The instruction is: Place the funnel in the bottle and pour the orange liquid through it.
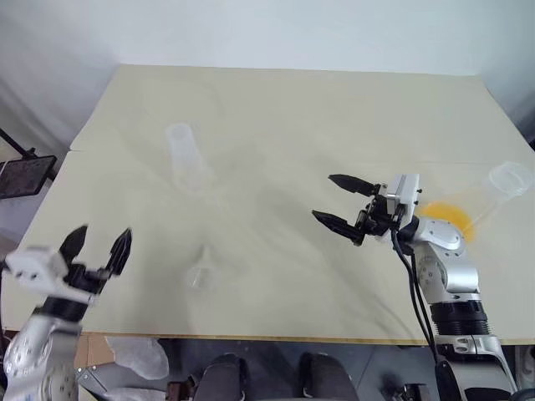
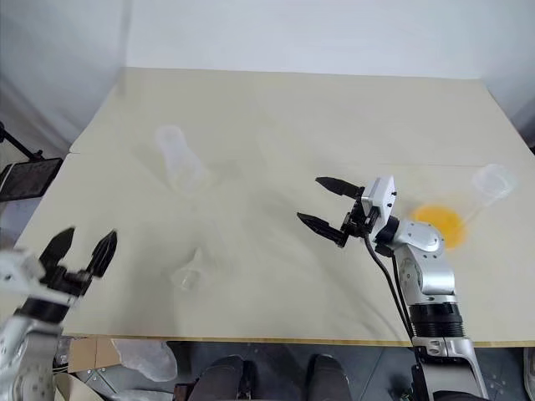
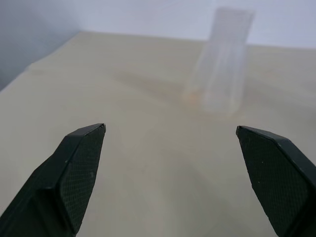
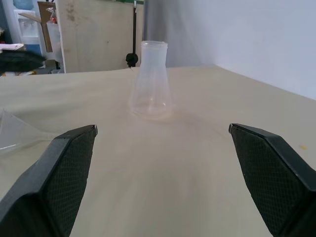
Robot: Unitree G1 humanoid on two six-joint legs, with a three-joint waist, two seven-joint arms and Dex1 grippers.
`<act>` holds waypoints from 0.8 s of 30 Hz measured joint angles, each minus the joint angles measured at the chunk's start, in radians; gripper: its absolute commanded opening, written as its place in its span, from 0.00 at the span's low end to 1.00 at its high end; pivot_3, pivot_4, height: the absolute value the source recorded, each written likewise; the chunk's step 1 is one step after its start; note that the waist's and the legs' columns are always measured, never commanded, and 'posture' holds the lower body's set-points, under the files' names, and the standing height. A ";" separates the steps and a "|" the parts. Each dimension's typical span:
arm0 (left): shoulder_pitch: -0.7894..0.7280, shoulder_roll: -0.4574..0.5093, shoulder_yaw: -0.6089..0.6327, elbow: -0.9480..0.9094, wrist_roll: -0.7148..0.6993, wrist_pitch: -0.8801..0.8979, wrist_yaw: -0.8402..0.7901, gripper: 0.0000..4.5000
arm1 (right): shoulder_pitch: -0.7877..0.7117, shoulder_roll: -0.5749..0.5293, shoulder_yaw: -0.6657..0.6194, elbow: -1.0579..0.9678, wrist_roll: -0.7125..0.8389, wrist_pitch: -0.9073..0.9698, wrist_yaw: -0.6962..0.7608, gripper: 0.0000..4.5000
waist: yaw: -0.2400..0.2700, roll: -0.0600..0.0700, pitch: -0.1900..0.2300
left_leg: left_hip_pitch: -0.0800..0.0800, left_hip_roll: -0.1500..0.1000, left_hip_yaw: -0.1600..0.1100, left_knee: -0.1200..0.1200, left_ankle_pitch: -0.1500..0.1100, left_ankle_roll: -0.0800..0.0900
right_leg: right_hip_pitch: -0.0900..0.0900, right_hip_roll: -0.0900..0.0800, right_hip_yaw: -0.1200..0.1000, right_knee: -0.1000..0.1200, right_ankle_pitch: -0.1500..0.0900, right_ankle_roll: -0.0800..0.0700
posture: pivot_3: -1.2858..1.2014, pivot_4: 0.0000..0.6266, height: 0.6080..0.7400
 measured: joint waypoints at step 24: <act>-0.735 0.074 -0.269 0.637 0.209 0.050 0.019 1.00 | 0.025 0.018 0.026 -0.060 0.011 0.027 -0.009 1.00 | -0.020 -0.001 0.001 | 0.000 -0.003 -0.001 0.000 0.001 -0.002 | -0.001 0.002 -0.003 0.001 0.000 0.000 | 0.52 0.24 1.00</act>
